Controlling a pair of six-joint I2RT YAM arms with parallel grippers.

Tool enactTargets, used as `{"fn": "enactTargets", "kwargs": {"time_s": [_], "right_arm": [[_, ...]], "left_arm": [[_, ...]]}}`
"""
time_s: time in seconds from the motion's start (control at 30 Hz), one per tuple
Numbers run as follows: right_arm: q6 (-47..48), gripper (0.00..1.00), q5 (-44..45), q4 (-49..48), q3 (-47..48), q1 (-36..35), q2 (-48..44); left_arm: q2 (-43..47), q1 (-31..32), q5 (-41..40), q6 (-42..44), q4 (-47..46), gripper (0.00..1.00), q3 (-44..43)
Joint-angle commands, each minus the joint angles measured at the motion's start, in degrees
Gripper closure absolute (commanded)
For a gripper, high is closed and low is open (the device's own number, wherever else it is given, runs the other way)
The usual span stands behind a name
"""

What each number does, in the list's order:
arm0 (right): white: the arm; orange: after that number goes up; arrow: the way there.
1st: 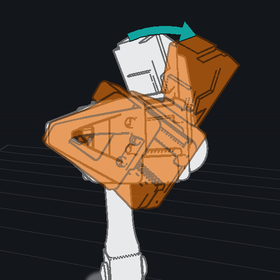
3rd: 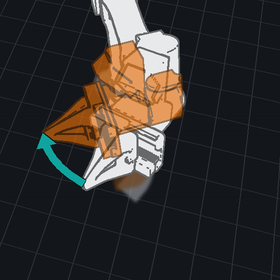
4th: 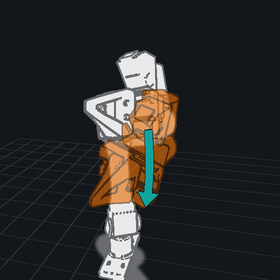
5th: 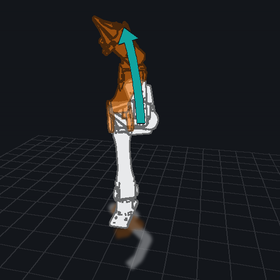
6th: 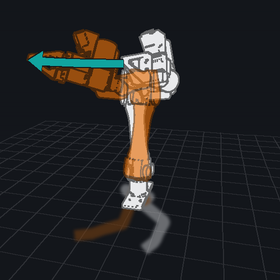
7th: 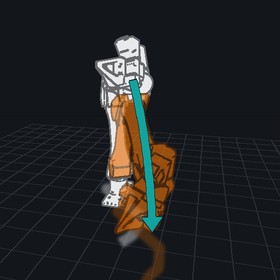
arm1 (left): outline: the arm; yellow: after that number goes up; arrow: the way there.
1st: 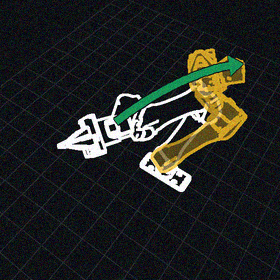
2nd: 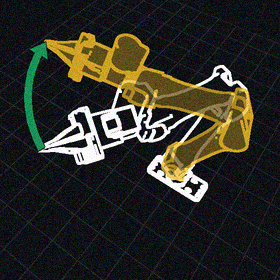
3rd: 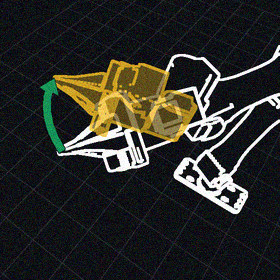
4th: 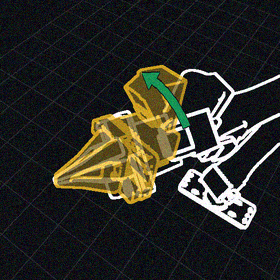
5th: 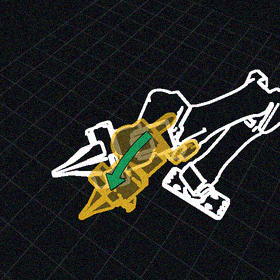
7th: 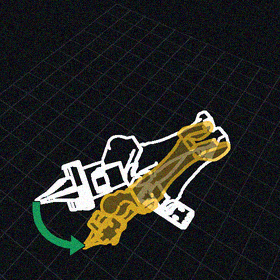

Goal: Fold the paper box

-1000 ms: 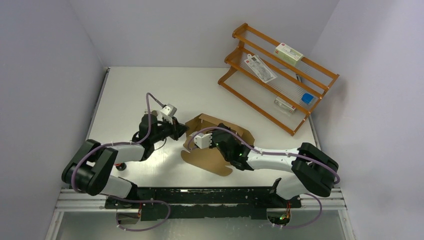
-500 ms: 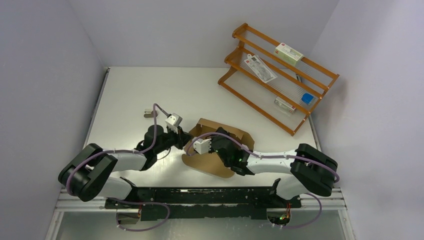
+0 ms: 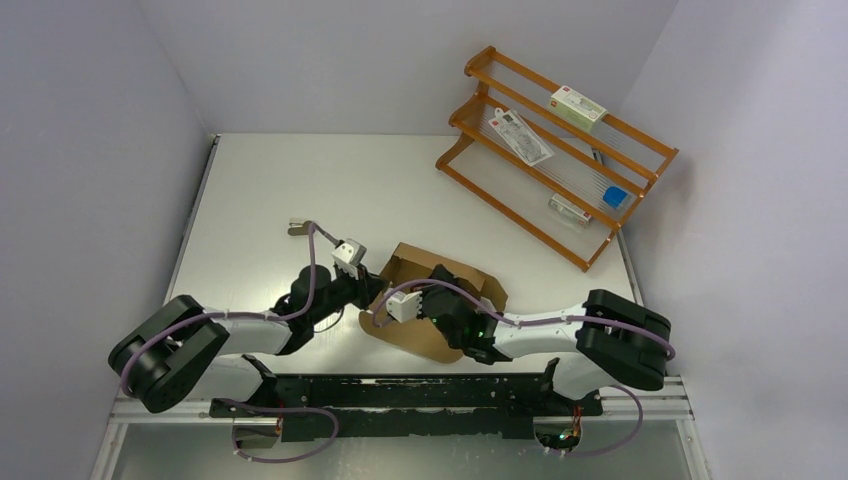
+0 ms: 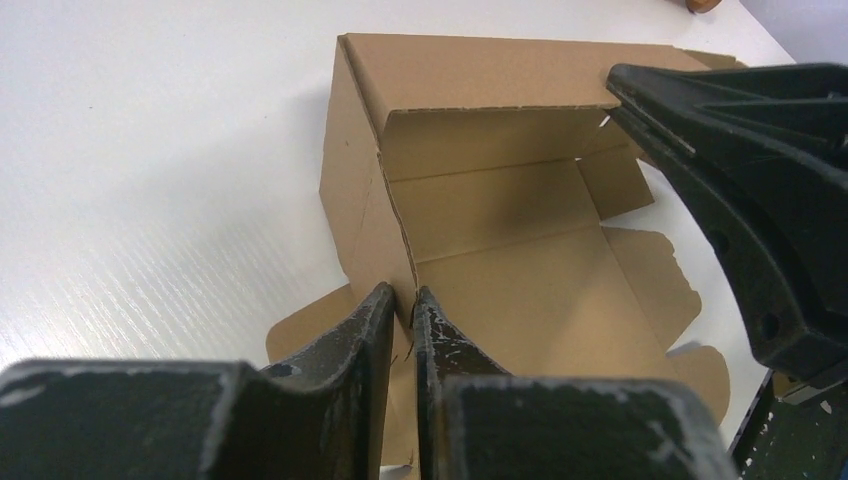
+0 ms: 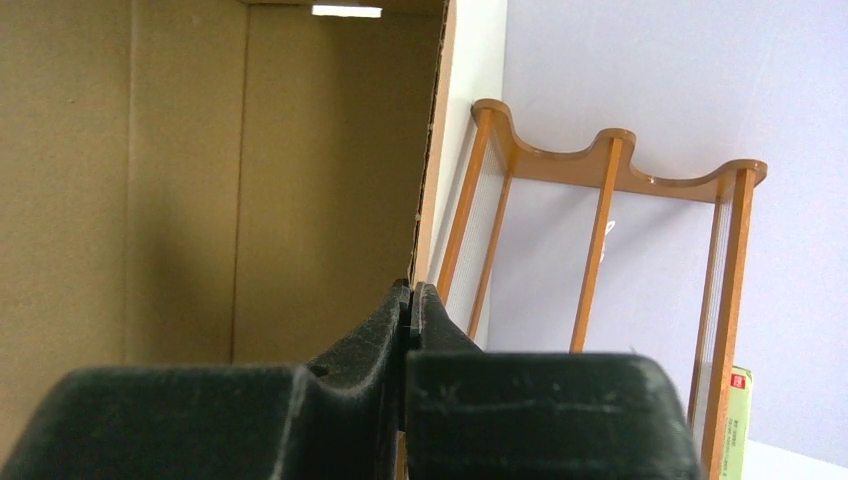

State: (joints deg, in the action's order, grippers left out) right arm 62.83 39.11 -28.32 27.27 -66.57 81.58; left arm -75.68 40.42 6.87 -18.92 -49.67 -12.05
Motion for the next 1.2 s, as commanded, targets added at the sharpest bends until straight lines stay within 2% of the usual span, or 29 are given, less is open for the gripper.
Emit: {"fn": "enactTargets", "kwargs": {"time_s": [0.0,0.23,0.33,0.53,0.73,0.9,1.0,1.17], "right_arm": [[-1.1,1.00,0.7,-4.2,-3.3,-2.3,2.0],[0.8,0.99,3.3,-6.0,-3.7,-4.9,3.4],[1.0,0.99,3.5,-6.1,-3.5,-4.8,3.5],[0.7,0.99,2.9,-4.8,-3.7,-4.9,3.5],[0.4,0.99,2.5,-3.8,-3.5,-4.9,3.5],[-0.1,0.99,2.2,-3.4,-3.5,-4.9,3.8],[-0.3,1.00,2.5,-3.1,-3.5,-4.9,4.0],[0.1,1.00,2.4,-3.1,-3.4,-4.9,3.4]], "left_arm": [[-0.7,0.9,-0.4,-1.6,-4.6,0.82,0.8],[-0.5,1.0,-0.3,-1.6,-5.1,0.81,1.5],[0.2,1.0,0.1,-1.1,-4.0,0.77,1.5],[4.9,0.9,-3.1,0.6,-0.3,0.57,2.0],[14.1,0.9,-7.7,3.4,11.2,0.38,0.0],[22.0,0.6,-16.4,7.1,20.5,0.22,-2.0],[25.9,-1.2,-18.7,8.3,23.5,0.20,-2.4],[28.6,-8.4,-15.9,8.5,26.3,0.18,-3.8]]}}
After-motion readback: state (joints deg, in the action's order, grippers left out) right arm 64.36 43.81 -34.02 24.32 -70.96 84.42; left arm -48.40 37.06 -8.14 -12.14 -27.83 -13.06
